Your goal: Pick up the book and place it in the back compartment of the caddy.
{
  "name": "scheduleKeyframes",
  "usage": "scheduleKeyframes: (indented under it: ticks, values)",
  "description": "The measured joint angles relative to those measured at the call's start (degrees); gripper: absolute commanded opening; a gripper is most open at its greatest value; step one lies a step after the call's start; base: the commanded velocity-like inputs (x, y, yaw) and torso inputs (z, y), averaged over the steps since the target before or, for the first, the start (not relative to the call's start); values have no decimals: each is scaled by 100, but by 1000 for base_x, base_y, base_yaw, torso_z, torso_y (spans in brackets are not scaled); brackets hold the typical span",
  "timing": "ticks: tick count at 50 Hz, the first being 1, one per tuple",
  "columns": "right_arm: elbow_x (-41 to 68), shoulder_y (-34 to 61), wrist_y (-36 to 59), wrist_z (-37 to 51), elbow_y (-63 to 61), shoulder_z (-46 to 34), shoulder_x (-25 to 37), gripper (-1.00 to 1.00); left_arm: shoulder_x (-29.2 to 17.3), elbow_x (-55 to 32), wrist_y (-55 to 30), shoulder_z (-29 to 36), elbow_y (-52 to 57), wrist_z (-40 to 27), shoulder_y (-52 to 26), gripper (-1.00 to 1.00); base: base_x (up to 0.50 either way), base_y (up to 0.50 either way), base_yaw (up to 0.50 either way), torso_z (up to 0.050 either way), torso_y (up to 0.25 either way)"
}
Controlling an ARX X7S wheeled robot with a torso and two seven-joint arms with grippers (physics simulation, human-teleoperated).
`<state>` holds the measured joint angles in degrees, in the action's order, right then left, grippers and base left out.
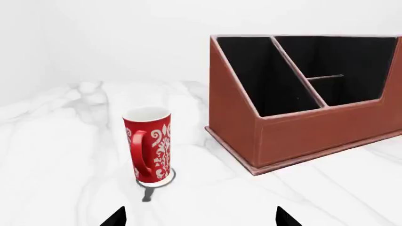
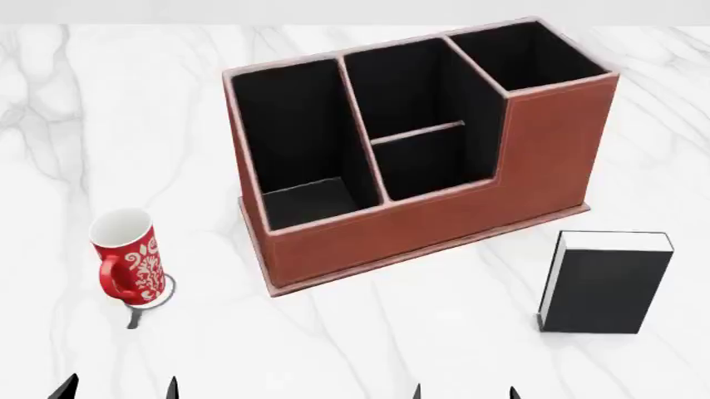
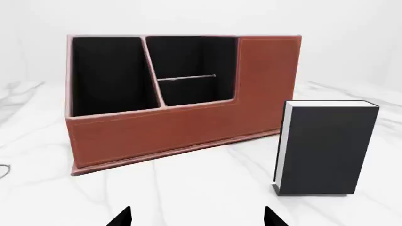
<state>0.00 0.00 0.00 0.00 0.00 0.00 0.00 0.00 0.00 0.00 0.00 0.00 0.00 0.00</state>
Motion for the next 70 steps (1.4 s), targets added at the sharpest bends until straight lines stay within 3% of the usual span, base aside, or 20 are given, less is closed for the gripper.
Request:
scheduleKeyframes:
  ticks: [17, 46, 70]
  values:
    - [317, -59, -61, 133, -91, -212, 198, 100, -193, -139, 172, 234, 35, -251, 49, 100, 0, 0, 0, 0, 0]
    - [828, -911, -2264, 479, -774, -278, 402, 100, -476, 321, 2941, 472, 483, -1156, 940, 100, 0, 0, 0, 0, 0]
    - [875, -973, -2658, 764, -745, -390, 519, 100, -655, 174, 3695, 579, 374, -1493, 1011, 100, -11, -68, 0, 0, 0]
